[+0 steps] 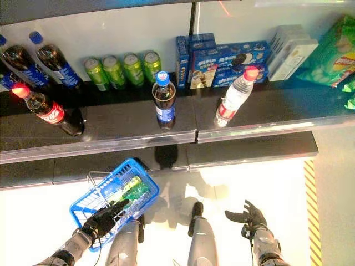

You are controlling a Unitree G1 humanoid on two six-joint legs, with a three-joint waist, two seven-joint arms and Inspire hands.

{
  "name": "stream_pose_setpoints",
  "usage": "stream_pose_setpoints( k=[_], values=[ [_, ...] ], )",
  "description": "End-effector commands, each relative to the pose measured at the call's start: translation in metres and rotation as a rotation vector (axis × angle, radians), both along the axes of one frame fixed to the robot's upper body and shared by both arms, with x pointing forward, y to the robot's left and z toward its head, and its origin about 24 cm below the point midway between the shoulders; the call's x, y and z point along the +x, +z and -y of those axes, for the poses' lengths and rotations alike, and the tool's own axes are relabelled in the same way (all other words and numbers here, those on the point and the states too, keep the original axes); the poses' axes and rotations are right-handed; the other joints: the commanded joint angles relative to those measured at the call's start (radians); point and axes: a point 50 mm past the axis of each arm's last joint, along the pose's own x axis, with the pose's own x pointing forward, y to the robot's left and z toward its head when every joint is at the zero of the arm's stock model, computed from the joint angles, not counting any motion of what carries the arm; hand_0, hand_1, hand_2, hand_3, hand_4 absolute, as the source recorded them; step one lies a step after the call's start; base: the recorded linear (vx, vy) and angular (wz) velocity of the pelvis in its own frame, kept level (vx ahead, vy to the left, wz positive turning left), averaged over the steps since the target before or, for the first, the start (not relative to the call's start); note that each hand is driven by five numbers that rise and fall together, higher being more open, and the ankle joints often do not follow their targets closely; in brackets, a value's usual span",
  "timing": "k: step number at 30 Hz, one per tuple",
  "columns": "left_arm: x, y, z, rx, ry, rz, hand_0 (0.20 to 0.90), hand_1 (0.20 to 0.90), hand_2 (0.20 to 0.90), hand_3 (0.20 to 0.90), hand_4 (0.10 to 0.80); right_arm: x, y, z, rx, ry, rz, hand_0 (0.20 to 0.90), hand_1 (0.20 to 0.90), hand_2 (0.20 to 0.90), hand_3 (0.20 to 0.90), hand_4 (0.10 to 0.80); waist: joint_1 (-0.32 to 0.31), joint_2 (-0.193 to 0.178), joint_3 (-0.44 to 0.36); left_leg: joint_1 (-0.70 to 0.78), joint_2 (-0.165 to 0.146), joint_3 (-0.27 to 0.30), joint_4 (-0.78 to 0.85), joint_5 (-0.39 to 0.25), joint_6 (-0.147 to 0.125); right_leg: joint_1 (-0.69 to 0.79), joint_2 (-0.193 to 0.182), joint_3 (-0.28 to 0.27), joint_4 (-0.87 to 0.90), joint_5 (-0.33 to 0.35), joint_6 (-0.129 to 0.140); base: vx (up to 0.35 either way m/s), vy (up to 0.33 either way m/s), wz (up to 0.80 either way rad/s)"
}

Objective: Pick up the drink and place into the basket.

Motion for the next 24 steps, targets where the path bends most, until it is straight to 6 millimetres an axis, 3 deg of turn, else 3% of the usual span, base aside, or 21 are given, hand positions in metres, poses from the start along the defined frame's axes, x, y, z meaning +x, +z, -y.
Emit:
stream_pose_setpoints(
  k=[1,5,10,16,24],
  values=[
    [-0.017,0.006,-0.024,0.004,0.007,0.094,0.3,0.3,0.3,0.2,0.1,0.002,0.013,0.008,-0.016,0.007,0.139,0.9,0.9,0.9,0.9,0.8,0.035,-0.02,-0.071,-0.065,-0.038,-0.076,-0.009,0.095,0.043,0.003,-0.009,0.01,0.144,-0.08,0.008,-0.038,-0.003,0.01],
    [-0.021,0.004,-0.022,0.004,0.003,0.087,0.3,0.3,0.3,0.2,0.1,0.018,0.025,-0.005,-0.027,0.085,0.233,0.9,0.9,0.9,0.9,0.8,0.035,-0.022,-0.063,-0.058,-0.044,-0.082,0.0,0.092,0.05,0.005,-0.001,0.022,0.154,-0.079,0.012,-0.035,0.009,0.06],
    [-0.024,0.005,-0.024,0.012,0.011,0.088,0.3,0.3,0.3,0.2,0.1,0.046,0.058,-0.029,-0.054,0.255,0.394,0.9,0.9,0.9,0.9,0.8,0.029,-0.032,-0.057,-0.052,-0.049,-0.086,-0.008,0.107,0.055,0.015,0.001,0.027,0.132,-0.057,0.021,-0.017,0.006,0.04],
    [-0.029,0.003,-0.021,0.005,0.015,0.089,0.3,0.3,0.3,0.2,0.1,0.069,0.114,-0.072,-0.227,0.603,0.627,0.9,0.9,0.9,0.9,0.8,0.015,-0.041,-0.048,-0.041,-0.048,-0.085,-0.021,0.121,0.057,0.032,0.009,0.04,0.105,-0.044,0.03,-0.006,0.003,0.01],
    [-0.032,0.001,-0.016,-0.009,0.018,0.1,0.3,0.3,0.3,0.2,0.1,0.078,0.182,-0.107,-0.403,0.909,0.873,0.9,0.9,0.9,0.9,0.8,0.014,-0.033,-0.027,-0.039,-0.034,-0.081,-0.027,0.144,0.045,0.047,0.012,0.041,0.093,-0.041,0.034,0.0,0.0,0.0]
  ],
)
